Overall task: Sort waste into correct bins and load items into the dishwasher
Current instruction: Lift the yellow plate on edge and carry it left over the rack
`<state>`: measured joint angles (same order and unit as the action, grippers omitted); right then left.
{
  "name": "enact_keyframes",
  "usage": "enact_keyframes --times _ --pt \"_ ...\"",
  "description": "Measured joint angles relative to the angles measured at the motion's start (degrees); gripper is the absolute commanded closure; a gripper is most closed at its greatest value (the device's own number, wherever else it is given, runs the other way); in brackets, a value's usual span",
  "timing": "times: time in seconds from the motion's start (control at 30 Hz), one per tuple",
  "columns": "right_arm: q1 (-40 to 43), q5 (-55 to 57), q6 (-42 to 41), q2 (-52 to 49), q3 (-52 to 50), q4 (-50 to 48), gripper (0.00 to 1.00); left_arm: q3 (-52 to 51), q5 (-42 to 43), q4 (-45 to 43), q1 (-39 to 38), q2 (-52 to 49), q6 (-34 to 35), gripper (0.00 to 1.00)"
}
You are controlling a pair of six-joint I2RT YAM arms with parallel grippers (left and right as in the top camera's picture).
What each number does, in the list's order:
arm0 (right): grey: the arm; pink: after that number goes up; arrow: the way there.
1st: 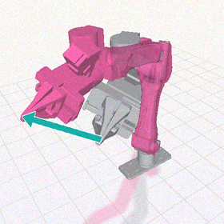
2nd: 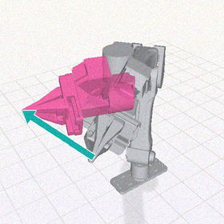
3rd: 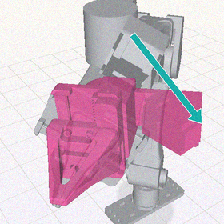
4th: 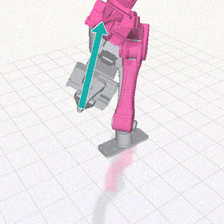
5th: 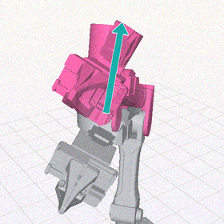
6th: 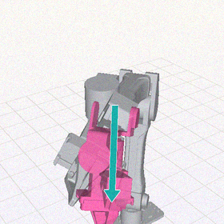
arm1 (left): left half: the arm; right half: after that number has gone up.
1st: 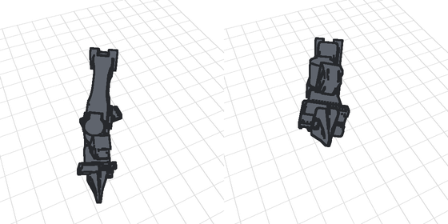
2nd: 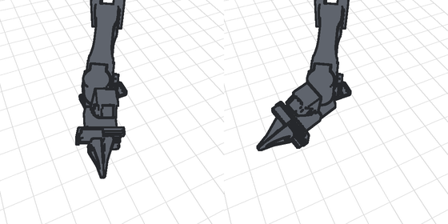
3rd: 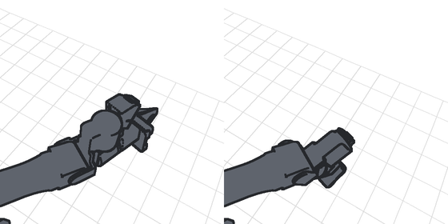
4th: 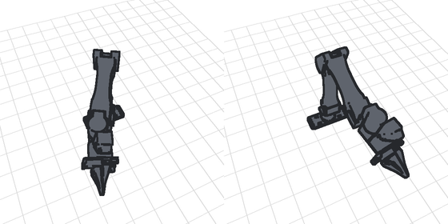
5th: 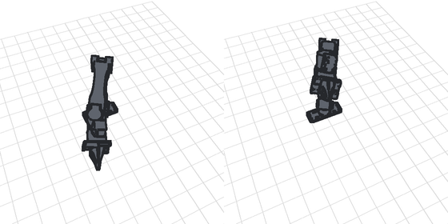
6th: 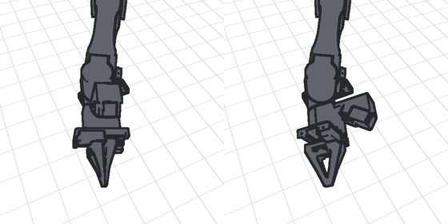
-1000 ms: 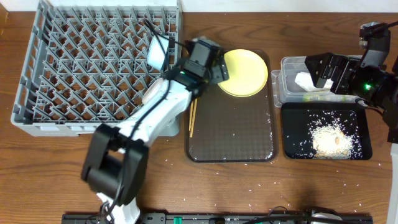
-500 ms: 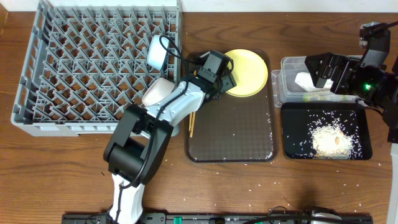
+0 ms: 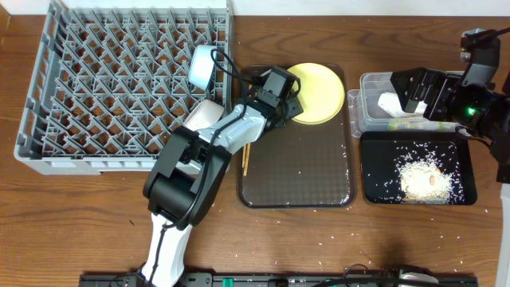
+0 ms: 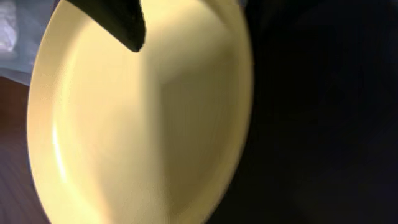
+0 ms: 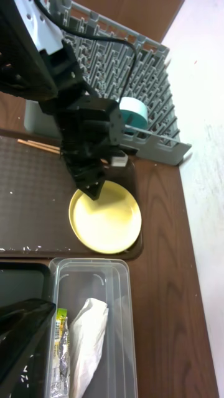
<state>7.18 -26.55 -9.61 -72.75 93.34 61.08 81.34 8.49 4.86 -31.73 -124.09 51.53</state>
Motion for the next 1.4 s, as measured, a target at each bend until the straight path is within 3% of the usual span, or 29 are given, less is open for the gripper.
enact_keyframes --times 0.2,0.23,0.57,1.17,1.4 --pt "0.0 -0.02 0.0 0.0 0.0 0.0 0.01 1.25 1.03 -0.92 0.2 -1.92 2.54 0.81" --pt "0.0 -0.02 0.0 0.0 0.0 0.02 0.01 1.31 1.07 -0.76 0.22 -1.99 2.54 0.92" --pt "0.0 -0.02 0.0 0.0 0.0 0.0 0.01 1.27 2.36 -2.4 0.55 -2.73 3.56 0.93" --pt "0.0 -0.02 0.0 0.0 0.0 0.0 0.01 -0.66 20.31 -19.56 5.86 -4.63 3.5 0.93" --pt "0.0 -0.02 0.0 0.0 0.0 0.0 0.01 -0.83 22.56 -20.26 6.49 -3.43 1.01 0.93"
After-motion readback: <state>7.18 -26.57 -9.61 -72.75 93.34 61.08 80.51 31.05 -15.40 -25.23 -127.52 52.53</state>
